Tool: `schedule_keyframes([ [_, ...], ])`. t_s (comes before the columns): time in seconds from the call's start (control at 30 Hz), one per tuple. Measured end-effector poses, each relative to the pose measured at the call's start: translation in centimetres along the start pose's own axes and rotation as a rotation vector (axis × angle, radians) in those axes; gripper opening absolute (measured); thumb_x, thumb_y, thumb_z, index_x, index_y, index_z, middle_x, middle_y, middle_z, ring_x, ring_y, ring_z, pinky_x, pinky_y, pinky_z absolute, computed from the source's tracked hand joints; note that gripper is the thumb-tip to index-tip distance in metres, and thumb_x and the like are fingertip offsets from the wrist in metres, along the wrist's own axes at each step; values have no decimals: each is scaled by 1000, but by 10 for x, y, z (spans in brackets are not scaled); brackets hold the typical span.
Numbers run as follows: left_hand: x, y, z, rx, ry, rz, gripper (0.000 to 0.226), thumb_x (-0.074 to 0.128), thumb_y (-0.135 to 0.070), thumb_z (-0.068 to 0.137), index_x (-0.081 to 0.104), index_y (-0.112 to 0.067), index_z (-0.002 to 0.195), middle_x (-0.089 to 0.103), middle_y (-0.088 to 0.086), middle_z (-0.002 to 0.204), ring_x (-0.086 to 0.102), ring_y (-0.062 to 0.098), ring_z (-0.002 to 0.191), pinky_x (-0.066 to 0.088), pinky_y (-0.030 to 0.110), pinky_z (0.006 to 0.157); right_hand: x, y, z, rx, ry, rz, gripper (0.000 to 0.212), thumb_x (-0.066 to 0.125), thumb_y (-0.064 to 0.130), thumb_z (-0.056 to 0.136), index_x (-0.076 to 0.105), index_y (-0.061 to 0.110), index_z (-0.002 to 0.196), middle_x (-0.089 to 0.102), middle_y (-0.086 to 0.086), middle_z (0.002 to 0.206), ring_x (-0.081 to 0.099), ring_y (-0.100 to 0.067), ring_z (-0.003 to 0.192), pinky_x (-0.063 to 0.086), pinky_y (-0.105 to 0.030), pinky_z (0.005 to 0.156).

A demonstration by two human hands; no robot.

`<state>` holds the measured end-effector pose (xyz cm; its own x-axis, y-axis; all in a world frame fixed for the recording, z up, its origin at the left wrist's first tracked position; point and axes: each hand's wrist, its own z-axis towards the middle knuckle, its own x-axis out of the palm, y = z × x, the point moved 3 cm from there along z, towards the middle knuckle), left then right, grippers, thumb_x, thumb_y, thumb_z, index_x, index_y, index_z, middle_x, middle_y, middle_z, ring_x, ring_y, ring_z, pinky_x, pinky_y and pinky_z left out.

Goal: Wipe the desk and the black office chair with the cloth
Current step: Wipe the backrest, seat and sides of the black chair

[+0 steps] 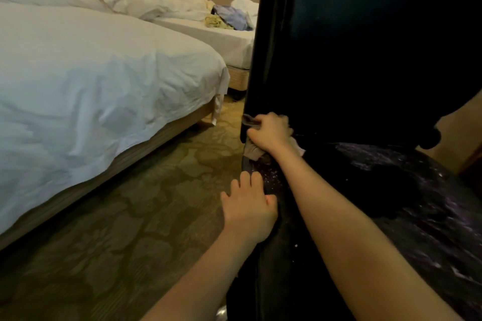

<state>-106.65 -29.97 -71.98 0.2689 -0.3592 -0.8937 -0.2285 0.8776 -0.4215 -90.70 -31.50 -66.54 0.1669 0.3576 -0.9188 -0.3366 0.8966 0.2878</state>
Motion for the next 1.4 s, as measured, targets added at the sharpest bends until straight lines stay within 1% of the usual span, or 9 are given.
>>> schedule_keyframes([
  [0.13, -2, 0, 1, -5, 7, -6, 33, 36, -34, 92, 38, -16, 120, 38, 3, 121, 41, 23, 110, 37, 43, 92, 1, 8, 6, -34, 57, 22, 33, 55, 39, 85, 62, 32, 116, 57, -7, 122, 41, -34, 120, 40, -42, 97],
  [0.3, -5, -1, -2, 5, 22, -35, 35, 36, -33, 92, 38, -15, 122, 39, 5, 121, 41, 25, 109, 37, 46, 93, -10, -5, -22, -197, 142, 194, 8, 63, 29, 76, 63, 33, 82, 64, -2, 89, 58, -26, 95, 48, -33, 81],
  [0.43, -9, 0, -4, 18, 36, -39, 33, 36, -33, 93, 38, -16, 120, 39, 5, 121, 42, 25, 110, 37, 46, 93, -34, -23, -43, -212, 158, 230, 29, 67, 15, 79, 69, 11, 108, 64, -4, 103, 58, -18, 98, 43, -29, 86],
  [0.6, -8, 0, -8, 35, 36, -62, 32, 36, -33, 93, 39, -16, 119, 40, 4, 118, 42, 23, 108, 37, 44, 94, -40, -83, -27, 145, -30, 46, 56, 62, 33, 83, 50, 22, 136, 50, -14, 132, 42, -37, 121, 41, -41, 98],
  [0.7, -6, -1, -6, 31, 20, -33, 32, 36, -33, 92, 40, -15, 119, 41, 3, 116, 43, 22, 105, 39, 42, 90, -32, -57, -11, 194, 31, -75, 48, 59, 33, 85, 52, 21, 131, 47, -14, 134, 36, -39, 125, 37, -46, 99],
  [0.87, -5, -3, -8, 68, -111, 32, 38, 33, -36, 66, 62, -13, 76, 53, 1, 71, 52, 18, 56, 42, 32, 46, -3, 1, 7, 193, 18, -142, 49, 57, 32, 87, 50, 21, 135, 36, -10, 144, 25, -39, 132, 28, -51, 105],
  [1.03, 4, 2, -2, 10, -37, 87, 41, 32, -36, 93, 36, -13, 128, 40, 4, 124, 44, 22, 110, 38, 40, 88, -5, 3, 3, 169, 64, -200, 48, 54, 34, 90, 49, 23, 136, 37, -10, 144, 24, -39, 133, 29, -51, 106],
  [1.13, 1, -1, -2, -6, -28, 86, 48, 19, -39, 89, 39, -15, 126, 41, 3, 122, 43, 22, 111, 36, 41, 89, 3, 22, 3, 89, 133, -294, 43, 53, 35, 90, 52, 24, 131, 43, -10, 137, 25, -40, 131, 31, -50, 104],
  [1.4, -5, -3, -1, -24, -64, 31, 36, 36, -33, 93, 40, -13, 123, 43, 5, 123, 44, 26, 114, 37, 46, 92, -14, 13, -20, -198, 212, -80, 18, 60, 32, 83, 68, 31, 99, 59, -3, 107, 48, -29, 113, 44, -43, 94],
])
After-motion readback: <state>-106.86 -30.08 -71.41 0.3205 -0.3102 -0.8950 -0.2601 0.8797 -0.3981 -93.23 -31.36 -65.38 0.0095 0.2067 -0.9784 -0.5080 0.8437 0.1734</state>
